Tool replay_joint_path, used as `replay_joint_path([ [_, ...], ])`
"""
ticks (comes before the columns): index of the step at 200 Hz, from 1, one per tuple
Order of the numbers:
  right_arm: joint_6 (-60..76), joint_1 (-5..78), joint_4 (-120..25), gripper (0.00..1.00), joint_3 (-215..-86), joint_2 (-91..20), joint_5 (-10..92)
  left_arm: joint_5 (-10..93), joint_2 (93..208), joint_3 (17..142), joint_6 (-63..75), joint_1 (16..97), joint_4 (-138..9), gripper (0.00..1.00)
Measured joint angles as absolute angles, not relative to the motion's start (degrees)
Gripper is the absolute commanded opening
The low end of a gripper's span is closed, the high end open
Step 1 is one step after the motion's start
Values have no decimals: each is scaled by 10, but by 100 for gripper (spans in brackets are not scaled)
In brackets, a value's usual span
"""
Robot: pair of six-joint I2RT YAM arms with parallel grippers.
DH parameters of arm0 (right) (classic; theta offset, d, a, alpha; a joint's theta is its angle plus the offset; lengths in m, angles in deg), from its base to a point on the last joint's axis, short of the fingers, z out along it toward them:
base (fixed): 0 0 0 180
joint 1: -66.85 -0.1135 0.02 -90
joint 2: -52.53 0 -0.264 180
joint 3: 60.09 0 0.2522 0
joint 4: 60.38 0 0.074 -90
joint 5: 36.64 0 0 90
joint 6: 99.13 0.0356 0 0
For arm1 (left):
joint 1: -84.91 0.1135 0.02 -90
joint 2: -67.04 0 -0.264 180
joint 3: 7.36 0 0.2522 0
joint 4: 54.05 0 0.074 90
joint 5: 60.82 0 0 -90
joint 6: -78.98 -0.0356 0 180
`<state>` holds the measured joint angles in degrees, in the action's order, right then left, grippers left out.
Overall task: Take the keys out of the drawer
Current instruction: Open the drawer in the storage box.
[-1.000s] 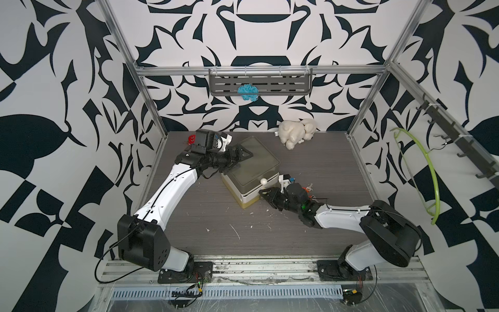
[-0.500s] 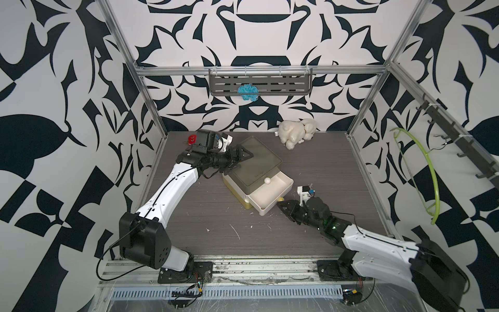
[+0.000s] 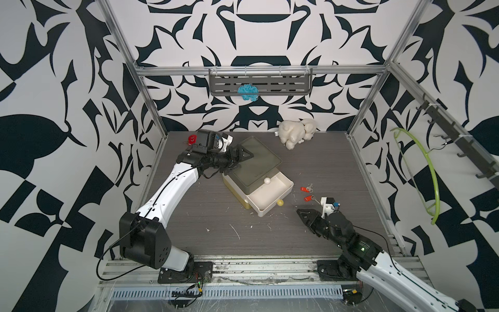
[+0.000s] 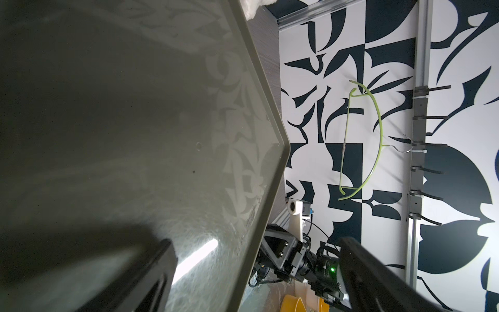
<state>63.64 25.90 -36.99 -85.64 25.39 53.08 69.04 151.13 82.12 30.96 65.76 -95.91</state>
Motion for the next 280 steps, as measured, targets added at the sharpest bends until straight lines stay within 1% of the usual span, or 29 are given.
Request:
replay_joint_path([
  [41, 591, 259, -425, 49, -941, 47, 468, 690, 1511, 821, 310, 656, -959, 99],
  [67, 575, 259, -470, 48, -971, -9, 447, 690, 1511, 821, 310, 656, -959, 99],
  [108, 568, 259, -526, 46, -982, -54, 428, 690, 1511, 819, 310, 656, -959, 99],
  [138, 569, 259, -539, 45, -982, -57, 426, 690, 1511, 818, 311, 656, -959, 99],
  [181, 574, 262, -577, 39, -977, -71, 426, 690, 1511, 816, 312, 656, -958, 99],
  [280, 584, 281, -643, 41, -973, -119, 423, 691, 1507, 812, 312, 656, -954, 99],
])
